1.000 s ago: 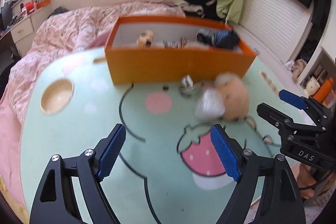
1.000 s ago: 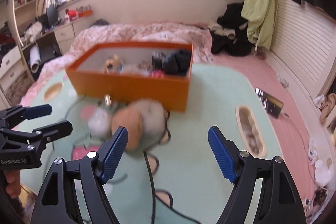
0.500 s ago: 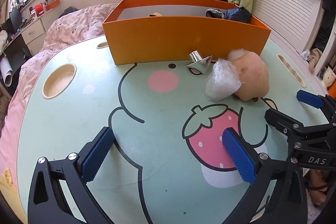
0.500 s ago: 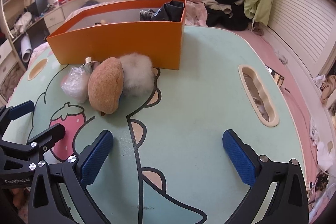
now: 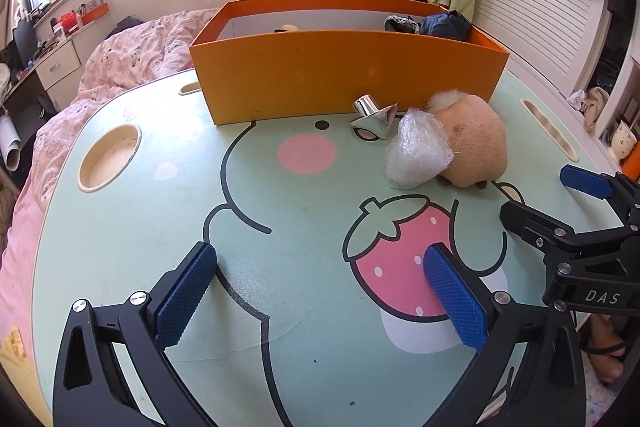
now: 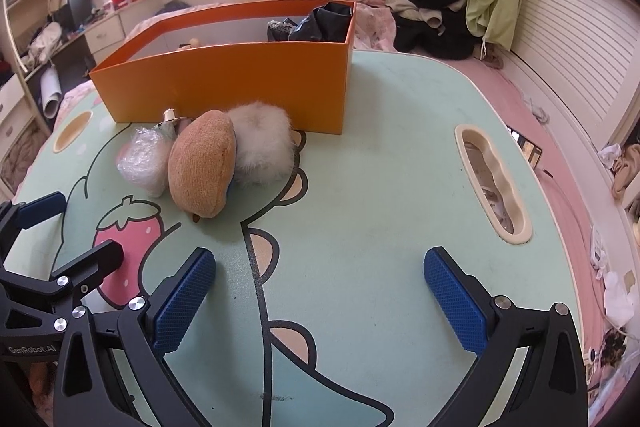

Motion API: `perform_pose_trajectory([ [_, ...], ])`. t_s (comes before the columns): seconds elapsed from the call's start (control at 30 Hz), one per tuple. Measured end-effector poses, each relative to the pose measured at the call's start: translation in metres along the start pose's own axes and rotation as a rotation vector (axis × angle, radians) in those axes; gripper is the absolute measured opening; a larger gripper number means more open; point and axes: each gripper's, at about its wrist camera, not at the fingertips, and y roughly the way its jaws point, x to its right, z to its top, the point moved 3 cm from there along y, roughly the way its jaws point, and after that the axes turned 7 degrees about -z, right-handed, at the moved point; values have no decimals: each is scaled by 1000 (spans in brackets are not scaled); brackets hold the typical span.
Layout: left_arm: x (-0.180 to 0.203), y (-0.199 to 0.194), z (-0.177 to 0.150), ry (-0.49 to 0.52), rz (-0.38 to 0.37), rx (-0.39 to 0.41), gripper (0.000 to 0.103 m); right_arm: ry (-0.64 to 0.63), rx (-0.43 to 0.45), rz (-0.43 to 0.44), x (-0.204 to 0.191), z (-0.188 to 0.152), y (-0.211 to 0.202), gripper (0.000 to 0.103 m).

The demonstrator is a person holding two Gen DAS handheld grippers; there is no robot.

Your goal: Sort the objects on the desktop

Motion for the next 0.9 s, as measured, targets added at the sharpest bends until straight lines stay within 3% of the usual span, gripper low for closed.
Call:
perform_pose_trajectory([
  [0.53, -2, 1, 0, 2, -3, 4, 103, 6, 5, 6, 0, 2, -1, 103],
  [0.6, -1, 1, 0, 2, -3, 4, 103, 15, 19, 23, 0, 2, -5, 97],
  [0.67, -1, 1, 0, 1, -4, 5, 103, 27, 35, 60, 0, 6, -9, 79],
  [0.9, 0, 2, 1, 2, -5, 6, 103, 69, 62, 253, -18, 33, -26, 65],
])
